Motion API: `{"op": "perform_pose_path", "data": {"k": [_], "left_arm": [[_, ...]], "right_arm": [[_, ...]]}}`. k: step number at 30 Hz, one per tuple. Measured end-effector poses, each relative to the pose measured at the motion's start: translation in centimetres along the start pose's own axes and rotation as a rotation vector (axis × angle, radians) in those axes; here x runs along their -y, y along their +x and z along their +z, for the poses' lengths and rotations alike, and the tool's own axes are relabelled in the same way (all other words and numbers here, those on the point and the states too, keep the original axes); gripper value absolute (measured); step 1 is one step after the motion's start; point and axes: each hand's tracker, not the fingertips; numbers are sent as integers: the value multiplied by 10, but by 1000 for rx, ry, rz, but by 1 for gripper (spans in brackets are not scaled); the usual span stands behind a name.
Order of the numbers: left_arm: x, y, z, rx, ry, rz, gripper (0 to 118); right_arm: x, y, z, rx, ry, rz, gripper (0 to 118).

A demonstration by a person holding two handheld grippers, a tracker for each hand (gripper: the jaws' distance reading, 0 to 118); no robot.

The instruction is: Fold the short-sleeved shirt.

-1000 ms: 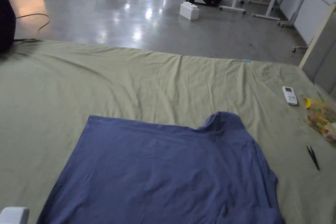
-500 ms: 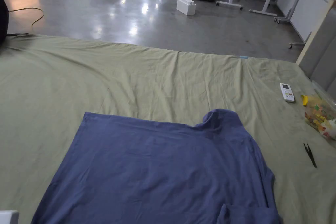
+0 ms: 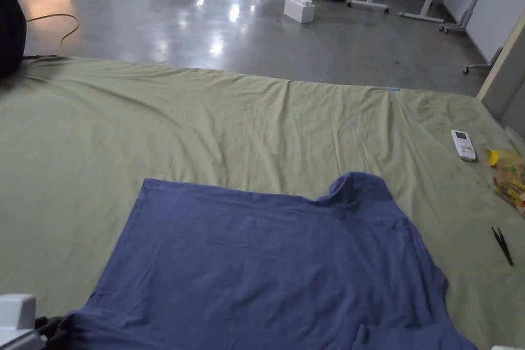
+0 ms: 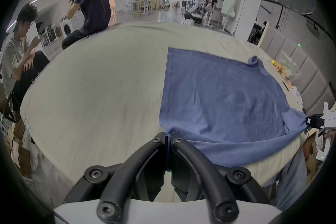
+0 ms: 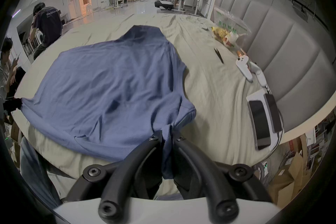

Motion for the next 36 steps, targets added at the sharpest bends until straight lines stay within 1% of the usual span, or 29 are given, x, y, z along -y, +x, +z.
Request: {"op": "perform_pose_path", "data": {"k": [1, 3, 8, 11, 14, 17, 20, 22, 27, 28, 29, 30, 31, 32, 34, 36], "left_arm": [[-9, 0, -2, -2, 10, 0, 6], [-26, 1, -10, -13, 35, -7, 6], [-71, 9, -38, -22, 59, -20, 6], [-96, 13, -60, -37, 67, -38, 6], [-117, 12, -86, -45, 53, -18, 6], [-129, 16, -107, -63, 30, -29, 6], [-135, 17, -126, -71, -11, -35, 6], [-136, 20, -139, -71, -25, -37, 6], [-133, 27, -159, -64, -59, -66, 6], [-133, 28, -160, -59, -61, -74, 6], [-133, 28, -161, -56, -66, -77, 7], [-134, 29, -161, -57, -72, -77, 8], [-135, 33, -152, -53, -69, -78, 19], [-136, 35, -145, -53, -48, -80, 34], [-139, 41, -133, -62, -1, -83, 66], [-144, 52, -108, -55, 67, -89, 67]], "right_arm": [[-9, 0, -1, 0, 1, 7, 9], [-29, -1, 2, -2, 28, -7, 9], [-78, -3, -17, -2, 52, -18, 9], [-102, 0, -47, -5, 42, -42, 9], [-124, 0, -74, 3, 21, -59, 9], [-143, 0, -100, -1, -13, -76, 9], [-155, -2, -124, 2, -41, -70, 9], [-162, -5, -139, 10, -88, -52, 9], [-158, -7, -160, 24, -130, -25, 11], [-156, -8, -159, 26, -126, -19, 13], [-155, -8, -157, 26, -116, -12, 20], [-155, -10, -153, 34, -82, 0, 31], [-155, -10, -145, 46, -40, 11, 47], [-155, -10, -138, 37, -3, 12, 57], [-156, -11, -120, -2, 124, -10, 73], [-158, -15, -97, -20, 243, -13, 81]]}}
